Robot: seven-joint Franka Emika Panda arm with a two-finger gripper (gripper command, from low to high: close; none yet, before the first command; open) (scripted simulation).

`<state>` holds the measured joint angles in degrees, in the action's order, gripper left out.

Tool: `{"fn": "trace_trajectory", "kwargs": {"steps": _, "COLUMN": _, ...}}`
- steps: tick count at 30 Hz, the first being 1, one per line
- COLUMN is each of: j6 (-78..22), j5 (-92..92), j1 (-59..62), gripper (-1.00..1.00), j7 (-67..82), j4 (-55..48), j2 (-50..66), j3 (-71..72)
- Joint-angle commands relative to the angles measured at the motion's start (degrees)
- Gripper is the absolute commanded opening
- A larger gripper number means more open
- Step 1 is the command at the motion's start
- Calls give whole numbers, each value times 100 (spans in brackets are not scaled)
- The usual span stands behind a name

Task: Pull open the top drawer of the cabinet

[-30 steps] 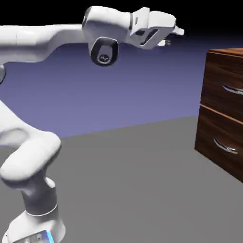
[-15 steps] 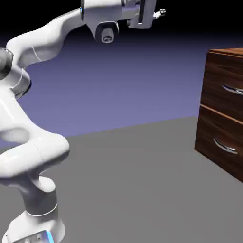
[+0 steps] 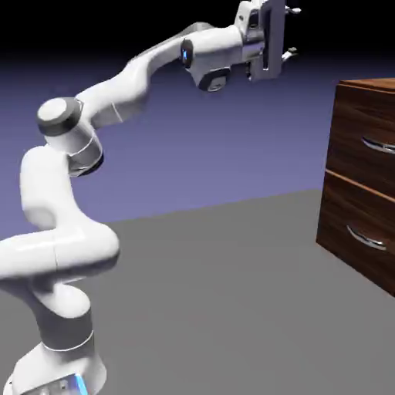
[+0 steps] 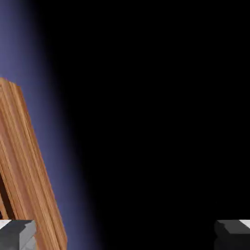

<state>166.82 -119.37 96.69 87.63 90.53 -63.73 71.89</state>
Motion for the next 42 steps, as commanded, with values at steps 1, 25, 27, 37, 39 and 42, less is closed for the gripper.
{"fn": "trace_trajectory", "kwargs": {"steps": 1, "j6": -14, "j5": -229, "j1": 187, "gripper": 0, "j7": 250, "j4": -135, "j2": -60, "j3": 138}}
{"fn": "trace_trajectory", "kwargs": {"steps": 25, "j6": 185, "j5": -3083, "j1": 3978, "gripper": 0, "j7": 3212, "j4": -3558, "j2": -1305, "j3": 2446}}
{"fn": "trace_trajectory", "kwargs": {"steps": 27, "j6": 326, "j5": -2805, "j1": 4238, "gripper": 0, "j7": 2860, "j4": -3973, "j2": -1400, "j3": 2475}}
{"fn": "trace_trajectory", "kwargs": {"steps": 37, "j6": 673, "j5": -2181, "j1": 4894, "gripper": -100, "j7": 1992, "j4": -5019, "j2": -1663, "j3": 2505}}
{"fn": "trace_trajectory", "kwargs": {"steps": 39, "j6": 518, "j5": -2592, "j1": 4631, "gripper": -100, "j7": 2363, "j4": -4604, "j2": -1621, "j3": 2390}}
{"fn": "trace_trajectory", "kwargs": {"steps": 42, "j6": 282, "j5": -3089, "j1": 4242, "gripper": -100, "j7": 2798, "j4": -3981, "j2": -1581, "j3": 2218}}
